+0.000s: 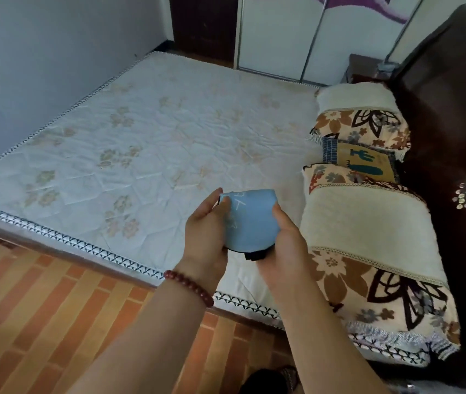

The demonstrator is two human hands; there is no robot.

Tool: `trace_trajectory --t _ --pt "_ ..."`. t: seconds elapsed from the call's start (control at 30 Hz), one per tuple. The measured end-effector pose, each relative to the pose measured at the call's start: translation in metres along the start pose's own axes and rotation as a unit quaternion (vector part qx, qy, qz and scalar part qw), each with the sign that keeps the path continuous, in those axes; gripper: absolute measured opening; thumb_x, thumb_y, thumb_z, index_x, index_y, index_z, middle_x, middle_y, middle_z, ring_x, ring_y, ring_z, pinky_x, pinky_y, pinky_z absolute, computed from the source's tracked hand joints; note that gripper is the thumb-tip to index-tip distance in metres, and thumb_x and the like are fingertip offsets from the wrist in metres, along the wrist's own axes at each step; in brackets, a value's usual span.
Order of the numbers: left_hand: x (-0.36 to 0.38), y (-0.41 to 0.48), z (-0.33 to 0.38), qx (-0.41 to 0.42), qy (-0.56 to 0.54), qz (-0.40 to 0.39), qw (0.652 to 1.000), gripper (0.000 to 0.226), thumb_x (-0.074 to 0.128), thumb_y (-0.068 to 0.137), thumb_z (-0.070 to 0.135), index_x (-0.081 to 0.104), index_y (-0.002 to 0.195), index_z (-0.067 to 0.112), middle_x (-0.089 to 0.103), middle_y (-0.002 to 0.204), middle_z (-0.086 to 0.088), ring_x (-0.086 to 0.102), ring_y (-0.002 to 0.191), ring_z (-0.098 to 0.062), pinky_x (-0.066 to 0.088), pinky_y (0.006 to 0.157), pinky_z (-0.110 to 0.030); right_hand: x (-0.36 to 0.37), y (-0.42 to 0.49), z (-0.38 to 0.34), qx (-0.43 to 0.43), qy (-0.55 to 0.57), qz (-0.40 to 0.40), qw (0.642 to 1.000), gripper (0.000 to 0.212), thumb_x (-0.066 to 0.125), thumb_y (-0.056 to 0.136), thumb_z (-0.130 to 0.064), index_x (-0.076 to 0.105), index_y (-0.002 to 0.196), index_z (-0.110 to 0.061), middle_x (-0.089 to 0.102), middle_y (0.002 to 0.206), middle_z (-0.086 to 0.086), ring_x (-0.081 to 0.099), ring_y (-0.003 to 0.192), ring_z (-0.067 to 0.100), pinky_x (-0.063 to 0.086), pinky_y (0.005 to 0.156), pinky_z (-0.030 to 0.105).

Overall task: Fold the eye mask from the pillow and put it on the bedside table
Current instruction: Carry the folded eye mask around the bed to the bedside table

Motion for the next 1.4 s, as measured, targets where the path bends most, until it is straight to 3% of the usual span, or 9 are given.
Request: trace_trajectory --t 0.1,0.23,0.33,0.57,0.73,1.07,1.17,1.23,1.4 --pt "-0.036 -0.003 0.02 0.013 -0.053 0.041 0.998 0.022 0.054 0.09 0.009 0.062 0.11 0.015 0.068 0.088 0.0 0.067 0.066 -0.009 0.052 0.05 -0.02 0.032 -0.01 0.024 0.02 -0.001 -0.015 1.0 0.041 0.053 0.091 -0.032 0.06 0.117 -0.001 0.061 0.101 0.021 0.056 0.08 0.032 0.037 0.063 0.035" --pt "-0.086 -0.007 0.048 0.043 -0.088 0.098 0.99 0.024 0.053 0.091 0.011 0.063 0.112 0.017 0.068 0.087 0.006 0.068 0.064 -0.005 0.052 0.049 -0.018 0.081 -0.022 0.054 0.052 -0.028 -0.046 0.997 0.04 0.054 0.088 -0.03 0.062 0.113 0.0 0.059 0.098 0.019 0.052 0.081 0.032 0.033 0.06 0.033" --pt "-0.119 -0.008 0.064 0.045 -0.112 0.138 0.983 0.031 0.055 0.091 0.013 0.057 0.121 0.021 0.065 0.099 0.003 0.065 0.083 -0.011 0.053 0.057 -0.022 0.112 -0.028 0.076 0.073 -0.055 -0.081 0.992 0.026 0.056 0.084 -0.025 0.065 0.1 -0.006 0.056 0.095 0.018 0.05 0.081 0.032 0.032 0.06 0.032" --pt "-0.186 -0.003 0.097 0.083 -0.109 0.24 0.961 0.028 0.055 0.09 0.016 0.062 0.113 0.029 0.066 0.098 0.007 0.062 0.092 -0.011 0.053 0.082 -0.031 0.174 -0.025 0.127 0.147 -0.105 -0.16 0.971 0.025 0.056 0.085 -0.027 0.069 0.095 -0.008 0.066 0.087 0.014 0.061 0.058 0.027 0.04 0.044 0.022" --pt "-0.218 0.018 0.125 0.097 -0.153 0.263 0.948 0.028 0.054 0.089 0.012 0.07 0.105 0.028 0.066 0.088 0.007 0.062 0.084 -0.012 0.054 0.079 -0.032 0.22 -0.006 0.149 0.176 -0.143 -0.203 0.952 0.038 0.052 0.087 -0.028 0.065 0.11 0.0 0.067 0.085 0.015 0.061 0.05 0.025 0.039 0.039 0.021" --pt "-0.266 0.087 0.207 0.144 -0.191 0.338 0.91 0.032 0.055 0.086 0.011 0.064 0.113 0.027 0.063 0.108 0.002 0.061 0.099 -0.018 0.052 0.08 -0.034 0.347 0.045 0.174 0.216 -0.181 -0.272 0.92 0.019 0.053 0.085 -0.024 0.063 0.087 -0.008 0.064 0.064 0.009 0.058 0.042 0.024 0.038 0.036 0.021" --pt "-0.28 0.1 0.219 0.151 -0.211 0.347 0.901 0.011 0.056 0.086 0.012 0.066 0.091 0.015 0.071 0.085 0.001 0.063 0.081 -0.015 0.048 0.07 -0.03 0.372 0.055 0.185 0.225 -0.197 -0.282 0.912 0.017 0.055 0.084 -0.024 0.063 0.084 -0.01 0.062 0.065 0.009 0.057 0.043 0.024 0.037 0.037 0.021" --pt "-0.291 0.105 0.226 0.159 -0.215 0.351 0.897 0.016 0.055 0.087 0.012 0.066 0.076 0.012 0.07 0.063 0.004 0.064 0.066 -0.014 0.048 0.065 -0.029 0.388 0.058 0.196 0.24 -0.203 -0.29 0.904 0.017 0.056 0.083 -0.023 0.064 0.087 -0.009 0.063 0.066 0.009 0.059 0.043 0.023 0.039 0.036 0.021" --pt "-0.325 0.11 0.245 0.176 -0.234 0.385 0.875 0.037 0.053 0.087 0.01 0.074 0.058 0.015 0.071 0.059 0.005 0.067 0.057 -0.009 0.051 0.059 -0.026 0.421 0.058 0.23 0.265 -0.242 -0.32 0.877 0.023 0.057 0.081 -0.025 0.068 0.093 -0.01 0.064 0.083 0.014 0.06 0.057 0.027 0.04 0.045 0.023"
Point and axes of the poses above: each hand's wrist, its own y-axis towards the middle knuckle, its own x-axis out of the palm, z = x × y, the point moved 2 cm from there along y, towards the middle knuckle
